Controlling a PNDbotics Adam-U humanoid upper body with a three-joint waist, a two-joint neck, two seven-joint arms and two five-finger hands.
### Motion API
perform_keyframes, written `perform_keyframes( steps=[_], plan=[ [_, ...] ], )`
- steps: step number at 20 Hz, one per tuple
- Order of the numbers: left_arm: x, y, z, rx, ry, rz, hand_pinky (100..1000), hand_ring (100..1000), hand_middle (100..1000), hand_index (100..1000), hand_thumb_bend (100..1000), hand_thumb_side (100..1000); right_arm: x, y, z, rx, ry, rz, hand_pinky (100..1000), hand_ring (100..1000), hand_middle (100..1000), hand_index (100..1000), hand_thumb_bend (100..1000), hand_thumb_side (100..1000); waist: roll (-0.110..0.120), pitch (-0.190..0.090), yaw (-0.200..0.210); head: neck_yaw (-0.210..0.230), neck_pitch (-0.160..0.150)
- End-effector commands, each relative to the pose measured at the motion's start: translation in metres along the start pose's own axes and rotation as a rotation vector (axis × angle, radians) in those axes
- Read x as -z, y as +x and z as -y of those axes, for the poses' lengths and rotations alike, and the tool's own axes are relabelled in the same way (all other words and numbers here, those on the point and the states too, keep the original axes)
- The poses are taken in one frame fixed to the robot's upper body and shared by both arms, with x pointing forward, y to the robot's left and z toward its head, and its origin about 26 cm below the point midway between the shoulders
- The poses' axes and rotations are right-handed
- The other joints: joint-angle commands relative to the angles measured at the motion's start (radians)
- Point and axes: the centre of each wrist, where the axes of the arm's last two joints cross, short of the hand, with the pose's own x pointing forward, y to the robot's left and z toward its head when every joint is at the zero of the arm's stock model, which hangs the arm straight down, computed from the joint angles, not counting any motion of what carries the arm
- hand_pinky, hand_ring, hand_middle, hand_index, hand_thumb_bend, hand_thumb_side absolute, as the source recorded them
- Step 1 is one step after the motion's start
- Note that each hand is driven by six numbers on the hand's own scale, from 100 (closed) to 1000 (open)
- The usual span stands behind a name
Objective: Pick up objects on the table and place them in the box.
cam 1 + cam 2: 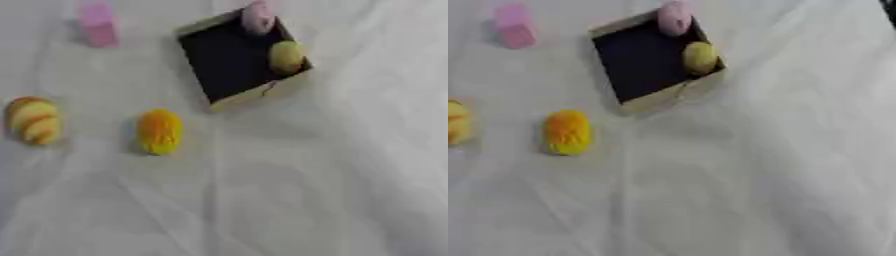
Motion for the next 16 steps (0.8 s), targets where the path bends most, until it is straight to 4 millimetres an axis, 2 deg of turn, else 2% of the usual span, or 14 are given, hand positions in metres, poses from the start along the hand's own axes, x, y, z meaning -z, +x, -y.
perform_keyframes(
  steps=[1,4,7,11,16],
  plan=[
    [0.006,0.005,-0.003,0.013,-0.001,0.025,757,697,664,852,100,580,0.002,0.009,0.003,-0.021,0.007,0.018,1000,910,611,804,100,470,0.012,-0.132,0.001,0.001,-0.007],
    [0.008,0.005,-0.005,0.022,-0.008,0.032,758,697,665,853,100,582,0.002,0.009,0.003,-0.022,0.008,0.016,1000,910,611,804,100,470,0.014,-0.130,0.001,0.000,-0.008],
    [0.022,0.008,-0.011,0.056,-0.038,0.041,759,700,669,859,100,579,0.003,0.009,0.003,-0.023,0.013,0.016,1000,910,612,804,100,470,0.018,-0.131,0.003,-0.004,-0.003],
    [0.058,0.018,-0.024,0.164,-0.121,0.012,766,714,685,867,100,550,0.003,0.009,0.002,-0.023,0.021,0.009,1000,910,612,804,100,470,0.027,-0.135,0.004,-0.009,0.006],
    [0.106,0.028,-0.040,0.308,-0.190,-0.104,787,743,722,893,100,453,0.004,0.009,0.002,-0.020,0.034,0.002,1000,911,613,804,100,473,0.039,-0.141,0.001,-0.014,0.015]
  ],
)
